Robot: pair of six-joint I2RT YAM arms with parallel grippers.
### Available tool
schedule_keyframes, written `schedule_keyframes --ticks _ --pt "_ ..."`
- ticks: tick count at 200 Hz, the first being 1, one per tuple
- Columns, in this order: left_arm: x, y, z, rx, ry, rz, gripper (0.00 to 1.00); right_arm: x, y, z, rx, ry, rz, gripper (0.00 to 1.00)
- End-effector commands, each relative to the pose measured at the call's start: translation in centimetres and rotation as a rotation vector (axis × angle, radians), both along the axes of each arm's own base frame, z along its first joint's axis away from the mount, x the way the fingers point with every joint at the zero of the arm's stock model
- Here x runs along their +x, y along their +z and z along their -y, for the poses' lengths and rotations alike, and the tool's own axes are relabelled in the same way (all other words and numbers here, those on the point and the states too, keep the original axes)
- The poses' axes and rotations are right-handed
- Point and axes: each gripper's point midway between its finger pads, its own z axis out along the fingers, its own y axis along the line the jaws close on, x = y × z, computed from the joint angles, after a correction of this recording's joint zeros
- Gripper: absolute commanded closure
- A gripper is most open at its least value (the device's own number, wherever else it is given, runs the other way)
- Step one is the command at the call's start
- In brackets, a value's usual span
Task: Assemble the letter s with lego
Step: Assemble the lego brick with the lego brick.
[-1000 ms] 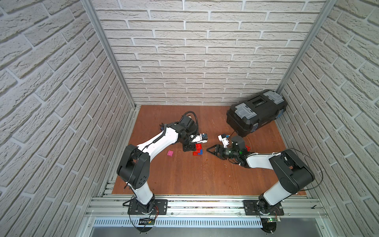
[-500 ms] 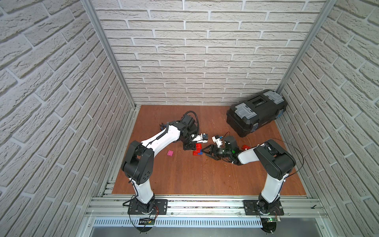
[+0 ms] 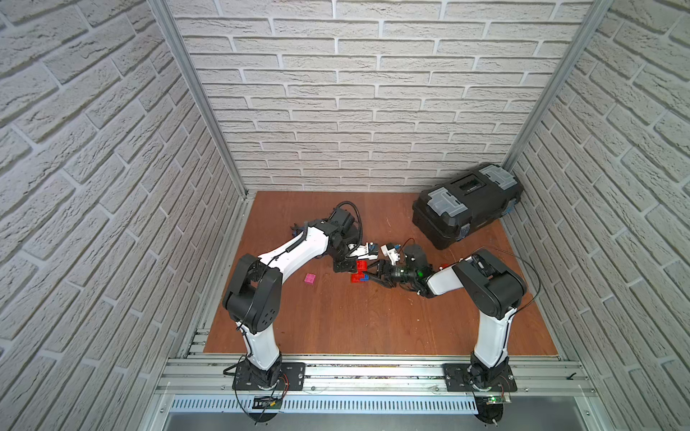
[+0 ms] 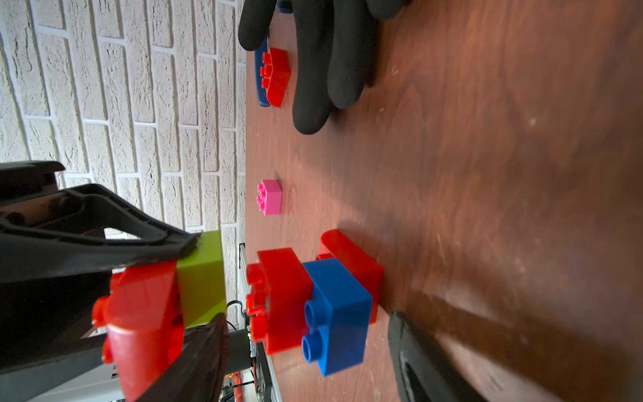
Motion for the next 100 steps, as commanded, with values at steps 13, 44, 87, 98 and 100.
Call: schedule_keyframes --ticks 13,44,87,98,100 --pt "0.1 -0.1 0.4 -0.021 -0.027 -0.007 0.69 0.3 0.5 -0.6 0.023 0.010 0.011 0.29" --pt "0.2 -0.3 0.4 -0.021 -0.025 -0.007 0.69 -0.1 -1.4 -0.4 -0.002 0.005 -0.031 0.33" --pt "0.3 -0.7 0.6 -0.024 -0.030 -0.010 0.68 -0.4 -2.5 -0.1 -0.022 -0.001 -0.051 0.36" --pt "0.3 -0.8 0.7 -0.028 -0.034 -0.012 0.68 -0.5 -2.7 0.0 -0.028 -0.001 -0.057 0.36" --pt "0.3 -0.9 0.7 -0.028 -0.035 -0.011 0.68 -0.5 -2.7 0.0 -0.029 -0.001 -0.057 0.36"
